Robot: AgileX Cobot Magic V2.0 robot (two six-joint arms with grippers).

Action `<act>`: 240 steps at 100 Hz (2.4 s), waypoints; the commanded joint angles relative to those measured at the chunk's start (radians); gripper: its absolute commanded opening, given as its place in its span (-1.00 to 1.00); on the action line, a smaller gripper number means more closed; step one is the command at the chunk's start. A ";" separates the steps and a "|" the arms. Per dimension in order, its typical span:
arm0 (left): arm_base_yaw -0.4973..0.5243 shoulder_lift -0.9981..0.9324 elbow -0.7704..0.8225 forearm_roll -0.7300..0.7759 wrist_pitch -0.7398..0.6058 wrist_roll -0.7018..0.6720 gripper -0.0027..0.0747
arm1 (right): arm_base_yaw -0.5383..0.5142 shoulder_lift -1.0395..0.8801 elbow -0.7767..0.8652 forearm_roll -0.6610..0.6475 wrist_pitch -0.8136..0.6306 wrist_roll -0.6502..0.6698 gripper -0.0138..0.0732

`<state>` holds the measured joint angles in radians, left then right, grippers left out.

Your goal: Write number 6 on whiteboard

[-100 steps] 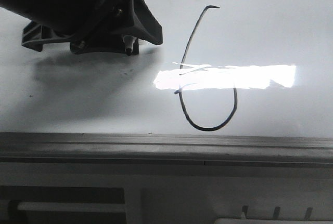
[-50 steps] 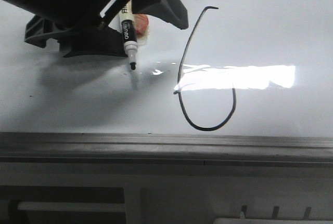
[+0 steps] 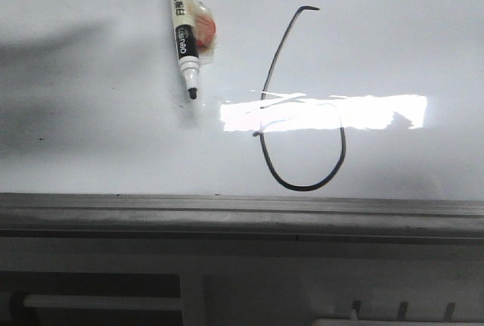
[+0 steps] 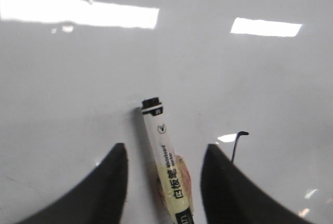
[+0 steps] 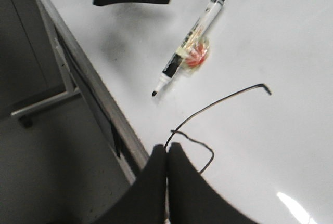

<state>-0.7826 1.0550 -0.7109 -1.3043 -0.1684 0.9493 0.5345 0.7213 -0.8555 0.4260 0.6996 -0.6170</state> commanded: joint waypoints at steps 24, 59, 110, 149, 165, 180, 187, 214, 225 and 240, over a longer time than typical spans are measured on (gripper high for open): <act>0.000 -0.342 0.139 0.134 0.186 0.195 -0.98 | -0.006 -0.357 0.348 -0.002 -0.441 0.005 -0.81; 0.000 -0.471 0.317 0.130 0.233 0.195 -0.98 | -0.006 -0.597 0.586 -0.002 -0.429 0.005 -0.81; 0.000 -0.467 0.394 0.130 0.233 0.195 -0.98 | -0.006 -0.597 0.594 -0.002 -0.422 0.005 -0.81; 0.070 -0.635 0.501 0.483 -0.103 -0.010 -0.98 | -0.006 -0.597 0.594 -0.002 -0.422 0.005 -0.81; 0.273 -0.786 0.610 0.966 -0.129 -0.522 -0.98 | -0.006 -0.597 0.594 -0.002 -0.422 0.005 -0.81; 0.465 -0.907 0.696 1.192 -0.058 -0.872 -0.98 | -0.006 -0.597 0.594 -0.002 -0.422 0.005 -0.81; 0.528 -0.947 0.718 1.210 0.018 -0.938 -0.98 | -0.006 -0.597 0.594 -0.002 -0.422 0.005 -0.81; 0.610 -1.039 0.743 1.210 0.349 -0.949 -0.98 | -0.006 -0.597 0.594 -0.002 -0.422 0.005 -0.81; 0.610 -1.074 0.758 1.208 0.440 -0.949 -0.98 | -0.006 -0.597 0.594 -0.002 -0.422 0.005 -0.81; 0.610 -1.091 0.758 1.189 0.474 -0.949 -0.98 | -0.006 -0.597 0.594 -0.002 -0.422 0.005 -0.81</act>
<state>-0.1749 -0.0056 0.0053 -0.0970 0.3373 0.0124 0.5345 0.1163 -0.2356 0.4181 0.3418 -0.6108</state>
